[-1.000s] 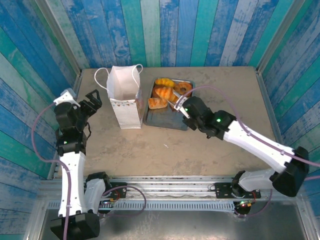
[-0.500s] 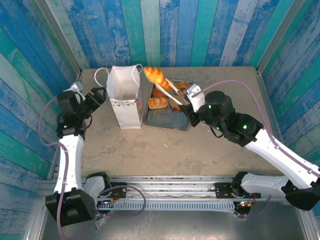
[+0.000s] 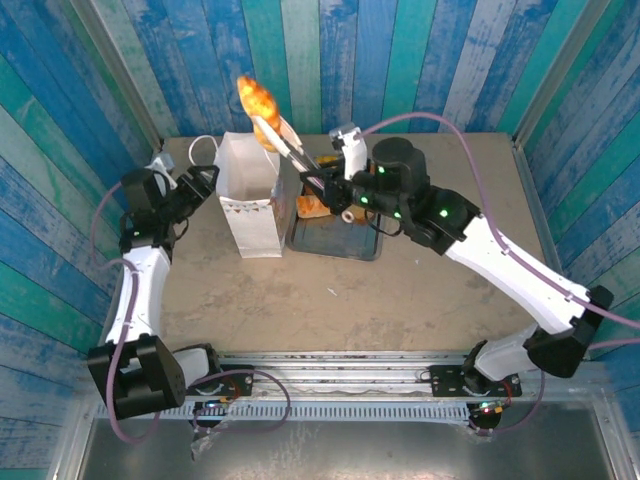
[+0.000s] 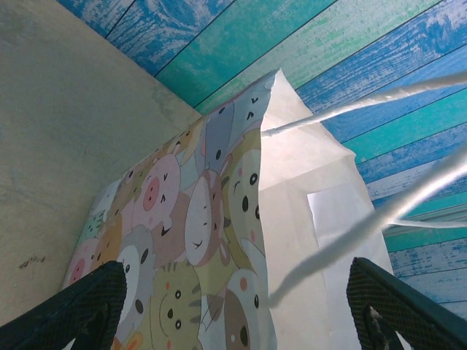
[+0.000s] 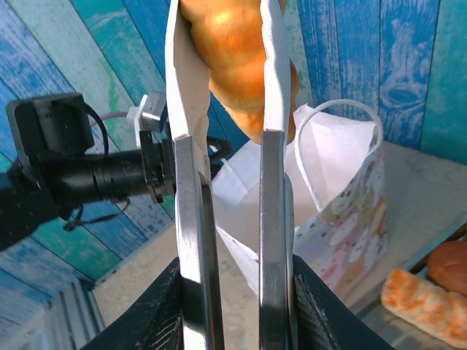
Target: Place the fake bread into the paper bag
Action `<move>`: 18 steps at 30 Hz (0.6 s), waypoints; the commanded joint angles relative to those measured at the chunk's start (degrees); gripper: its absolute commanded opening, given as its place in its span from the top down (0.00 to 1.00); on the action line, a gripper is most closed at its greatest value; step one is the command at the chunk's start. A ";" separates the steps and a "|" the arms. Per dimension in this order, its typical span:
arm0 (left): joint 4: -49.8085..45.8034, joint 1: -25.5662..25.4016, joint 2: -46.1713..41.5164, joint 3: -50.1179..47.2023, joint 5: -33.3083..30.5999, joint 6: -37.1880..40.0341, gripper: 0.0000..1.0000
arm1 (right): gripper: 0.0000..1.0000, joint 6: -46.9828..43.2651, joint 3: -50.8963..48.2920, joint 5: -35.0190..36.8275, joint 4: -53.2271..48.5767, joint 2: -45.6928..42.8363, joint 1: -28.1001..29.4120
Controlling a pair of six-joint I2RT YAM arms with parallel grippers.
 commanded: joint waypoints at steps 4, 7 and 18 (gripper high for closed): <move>5.93 0.18 3.32 0.55 3.13 -1.85 0.19 | 0.66 10.83 7.79 -2.64 -0.83 7.27 2.23; 7.17 0.19 4.53 0.60 5.19 -2.46 0.21 | 0.67 16.11 10.16 -1.01 -2.65 9.95 2.92; 9.59 0.24 6.12 -0.94 5.22 -4.35 0.28 | 0.62 24.92 13.40 8.11 -8.22 15.24 5.70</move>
